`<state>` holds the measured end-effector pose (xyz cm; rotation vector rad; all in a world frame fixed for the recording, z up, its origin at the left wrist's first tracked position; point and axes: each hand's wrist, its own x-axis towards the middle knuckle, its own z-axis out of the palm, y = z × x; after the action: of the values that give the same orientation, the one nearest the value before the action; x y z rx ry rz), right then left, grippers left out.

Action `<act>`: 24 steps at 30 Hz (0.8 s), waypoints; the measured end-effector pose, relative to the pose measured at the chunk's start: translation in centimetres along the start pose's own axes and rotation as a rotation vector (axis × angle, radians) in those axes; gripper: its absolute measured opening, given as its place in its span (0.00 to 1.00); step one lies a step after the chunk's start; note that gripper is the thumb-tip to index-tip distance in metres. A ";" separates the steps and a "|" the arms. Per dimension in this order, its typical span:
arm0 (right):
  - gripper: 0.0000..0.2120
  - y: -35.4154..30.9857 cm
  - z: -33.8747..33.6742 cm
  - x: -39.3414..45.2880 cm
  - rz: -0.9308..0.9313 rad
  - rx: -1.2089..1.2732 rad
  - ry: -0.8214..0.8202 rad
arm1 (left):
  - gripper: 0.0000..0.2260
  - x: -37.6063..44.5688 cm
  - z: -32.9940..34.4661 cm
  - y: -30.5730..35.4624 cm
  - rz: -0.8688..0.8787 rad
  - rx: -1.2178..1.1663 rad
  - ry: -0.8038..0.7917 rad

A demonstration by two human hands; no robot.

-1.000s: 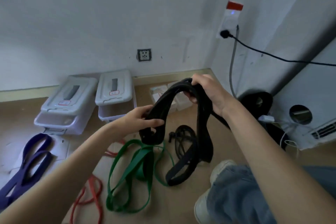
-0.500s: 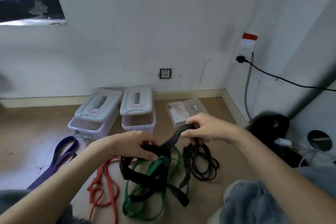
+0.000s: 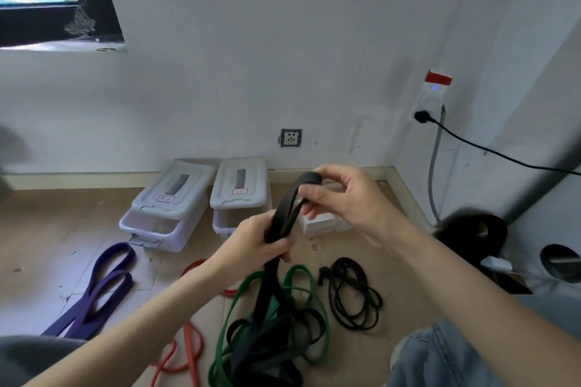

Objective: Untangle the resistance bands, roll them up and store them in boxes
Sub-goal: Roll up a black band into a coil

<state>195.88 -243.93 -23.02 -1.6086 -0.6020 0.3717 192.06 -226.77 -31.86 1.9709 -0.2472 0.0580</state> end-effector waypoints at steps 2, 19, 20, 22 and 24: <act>0.06 1.0 0.0 0.1 0.012 -0.335 -0.051 | 0.07 0.1 -0.7 -1.6 0.017 0.246 0.081; 0.15 1.2 1.3 -0.8 -0.112 -0.180 -0.063 | 0.08 -1.2 1.2 1.5 0.181 -0.043 0.151; 0.16 1.2 1.4 -0.9 -0.117 -0.071 -0.071 | 0.05 -1.4 1.6 1.1 0.137 -0.061 0.115; 0.15 1.1 1.8 -1.1 -0.123 0.153 -0.050 | 0.08 -2.0 2.5 -0.2 0.033 0.036 0.024; 0.12 1.2 1.6 -1.0 -0.109 0.287 0.017 | 0.10 -2.6 2.9 -1.7 -0.091 0.199 -0.077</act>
<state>194.36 -243.24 -24.51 -1.2977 -0.5924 0.3464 189.65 -228.34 -34.97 2.1828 -0.2072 -0.0543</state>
